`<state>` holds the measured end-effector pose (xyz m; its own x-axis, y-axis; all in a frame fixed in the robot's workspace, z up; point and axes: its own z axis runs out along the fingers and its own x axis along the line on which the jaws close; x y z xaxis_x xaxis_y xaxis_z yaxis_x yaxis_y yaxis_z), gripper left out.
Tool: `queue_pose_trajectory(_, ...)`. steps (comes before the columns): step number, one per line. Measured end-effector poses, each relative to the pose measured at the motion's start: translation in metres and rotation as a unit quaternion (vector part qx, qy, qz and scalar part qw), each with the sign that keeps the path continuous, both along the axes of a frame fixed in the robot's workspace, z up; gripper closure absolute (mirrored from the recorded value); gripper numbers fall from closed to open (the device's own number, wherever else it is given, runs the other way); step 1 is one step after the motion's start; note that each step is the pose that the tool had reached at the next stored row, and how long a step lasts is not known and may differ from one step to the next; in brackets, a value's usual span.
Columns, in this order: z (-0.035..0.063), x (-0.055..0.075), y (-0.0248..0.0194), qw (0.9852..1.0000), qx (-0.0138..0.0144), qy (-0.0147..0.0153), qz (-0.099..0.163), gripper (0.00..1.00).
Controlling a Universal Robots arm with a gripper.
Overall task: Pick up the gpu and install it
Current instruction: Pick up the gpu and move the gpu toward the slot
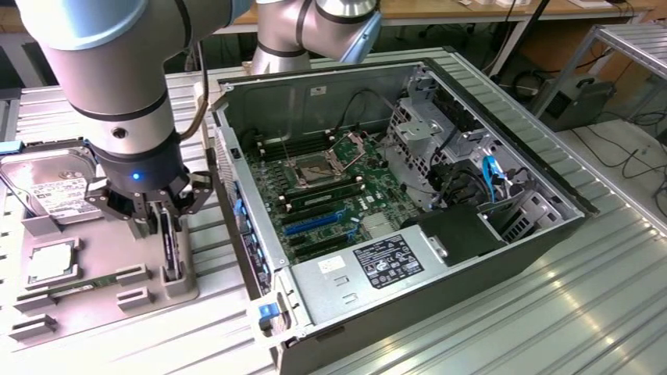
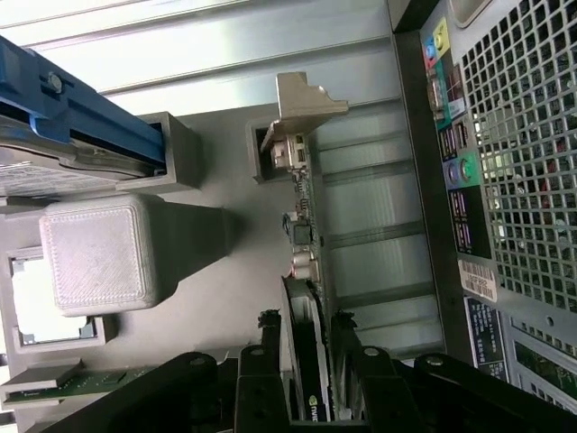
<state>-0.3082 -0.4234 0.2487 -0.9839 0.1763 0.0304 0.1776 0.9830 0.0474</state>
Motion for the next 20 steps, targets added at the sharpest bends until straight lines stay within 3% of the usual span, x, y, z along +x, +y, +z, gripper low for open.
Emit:
queue_pose_trajectory(5,-0.0024,-0.0001,0.0,0.9999,0.0027,0.0114,0.0,0.64)
queue_pose_trajectory(15,-0.0054,-0.0001,0.0015,0.9999,0.0028,0.0117,0.001,0.64)
queue_pose_trajectory(17,-0.0055,-0.0001,0.0016,0.9999,0.0028,0.0118,0.001,0.72)
queue_pose_trajectory(20,-0.0055,0.0,0.0016,0.9999,0.0028,0.0117,0.001,0.73)
